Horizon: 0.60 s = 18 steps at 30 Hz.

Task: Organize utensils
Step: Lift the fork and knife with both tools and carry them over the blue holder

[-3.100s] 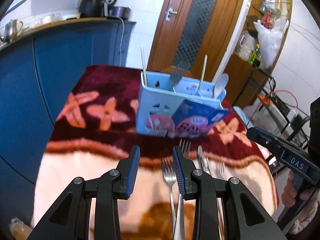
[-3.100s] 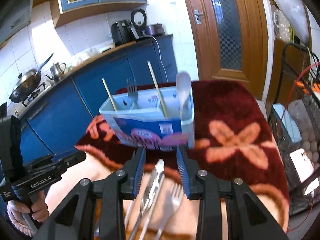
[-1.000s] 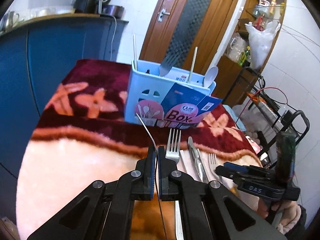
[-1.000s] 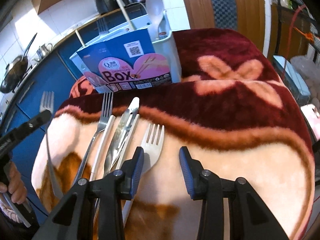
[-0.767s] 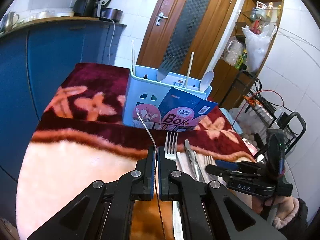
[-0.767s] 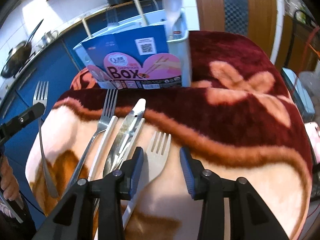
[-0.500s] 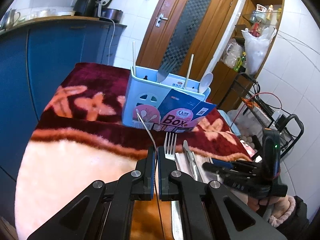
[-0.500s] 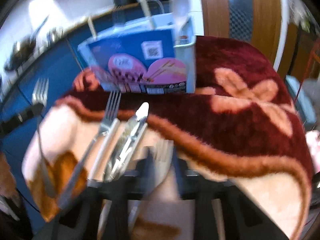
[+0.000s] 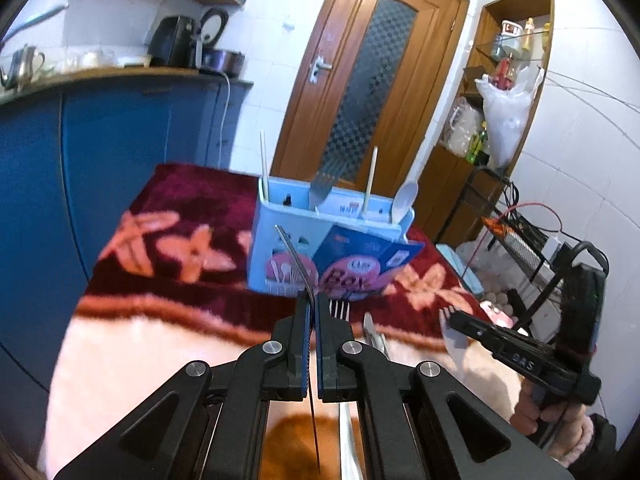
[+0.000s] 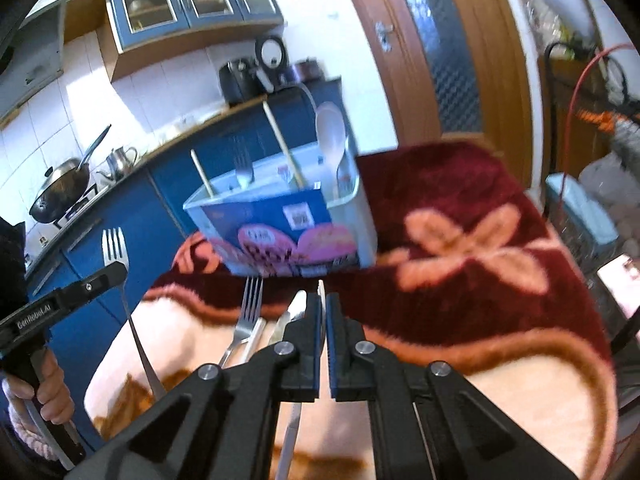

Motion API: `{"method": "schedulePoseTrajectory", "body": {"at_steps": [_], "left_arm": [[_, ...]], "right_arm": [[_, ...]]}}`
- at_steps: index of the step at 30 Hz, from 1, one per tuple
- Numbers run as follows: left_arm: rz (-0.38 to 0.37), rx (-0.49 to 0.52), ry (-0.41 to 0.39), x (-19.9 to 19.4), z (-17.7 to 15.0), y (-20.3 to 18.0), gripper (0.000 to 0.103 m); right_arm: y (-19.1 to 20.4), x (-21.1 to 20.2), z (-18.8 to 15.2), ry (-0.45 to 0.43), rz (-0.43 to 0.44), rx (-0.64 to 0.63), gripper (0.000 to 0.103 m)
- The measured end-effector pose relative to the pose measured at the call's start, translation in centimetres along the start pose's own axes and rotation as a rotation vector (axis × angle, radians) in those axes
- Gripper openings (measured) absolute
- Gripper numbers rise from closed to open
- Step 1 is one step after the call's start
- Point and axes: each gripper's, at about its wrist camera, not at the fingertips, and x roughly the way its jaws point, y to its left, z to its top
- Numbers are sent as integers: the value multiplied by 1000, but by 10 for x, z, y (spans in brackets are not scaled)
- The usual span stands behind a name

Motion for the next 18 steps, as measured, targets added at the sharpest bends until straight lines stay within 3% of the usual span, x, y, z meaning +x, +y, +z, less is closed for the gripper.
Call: {"method": "schedulePoseTrajectory", "body": {"at_steps": [10,18], "left_arm": [[57,63,-126,-2,42,-10,2],[94,65,-216,-3,83,-11,2]], "right_arm": [[8,-26,7,-182,-85,-35,4],[5,-25,4,-196,-116,-58,4]]}}
